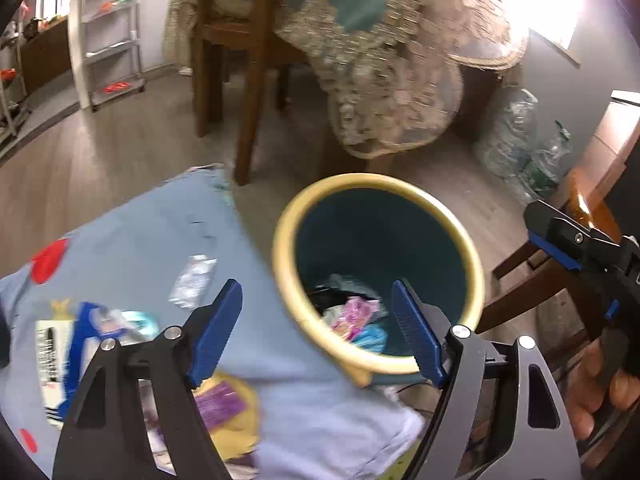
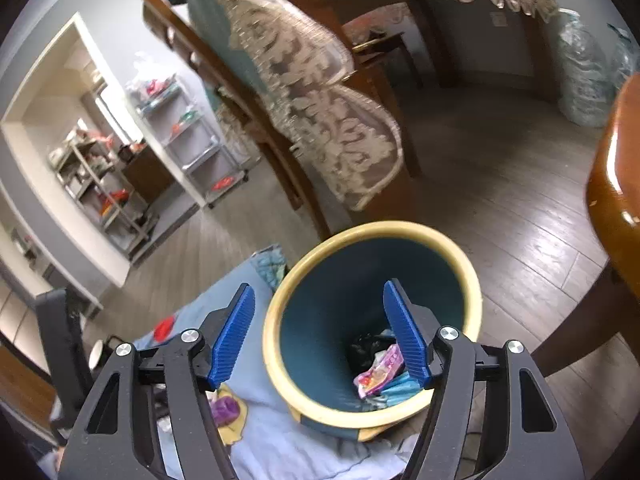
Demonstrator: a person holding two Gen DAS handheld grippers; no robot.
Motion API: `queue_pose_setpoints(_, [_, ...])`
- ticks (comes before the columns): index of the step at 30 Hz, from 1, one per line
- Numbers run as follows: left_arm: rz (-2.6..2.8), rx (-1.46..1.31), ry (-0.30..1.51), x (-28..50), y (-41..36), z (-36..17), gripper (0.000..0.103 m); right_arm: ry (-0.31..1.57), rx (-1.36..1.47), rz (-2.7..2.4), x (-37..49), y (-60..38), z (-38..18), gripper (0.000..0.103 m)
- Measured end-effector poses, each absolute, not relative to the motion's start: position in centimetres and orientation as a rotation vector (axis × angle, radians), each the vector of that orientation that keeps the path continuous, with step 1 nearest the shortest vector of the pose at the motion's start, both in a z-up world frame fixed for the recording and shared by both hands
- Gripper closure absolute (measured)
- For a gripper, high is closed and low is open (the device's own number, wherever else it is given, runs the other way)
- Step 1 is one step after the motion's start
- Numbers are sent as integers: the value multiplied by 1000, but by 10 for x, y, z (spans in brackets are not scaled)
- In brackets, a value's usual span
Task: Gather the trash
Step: 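Carry the pink packet over the teal bin and open the left gripper, then grasp the blue-white wet-wipes pack with the left gripper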
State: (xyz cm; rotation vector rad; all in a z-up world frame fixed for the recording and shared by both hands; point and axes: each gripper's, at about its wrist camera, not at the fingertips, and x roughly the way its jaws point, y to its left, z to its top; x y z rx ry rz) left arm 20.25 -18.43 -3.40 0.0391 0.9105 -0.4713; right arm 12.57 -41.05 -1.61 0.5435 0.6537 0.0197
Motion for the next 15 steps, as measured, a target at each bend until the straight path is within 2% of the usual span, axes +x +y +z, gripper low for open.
queue_pose_setpoints(9, [-312,58,944,197,-86,-38,24,700,488,85,133,-381,-22,32])
queue_pose_setpoints(15, [-230,83,988,190,-42,-61,24,722,456,129,138,-361,-23,32])
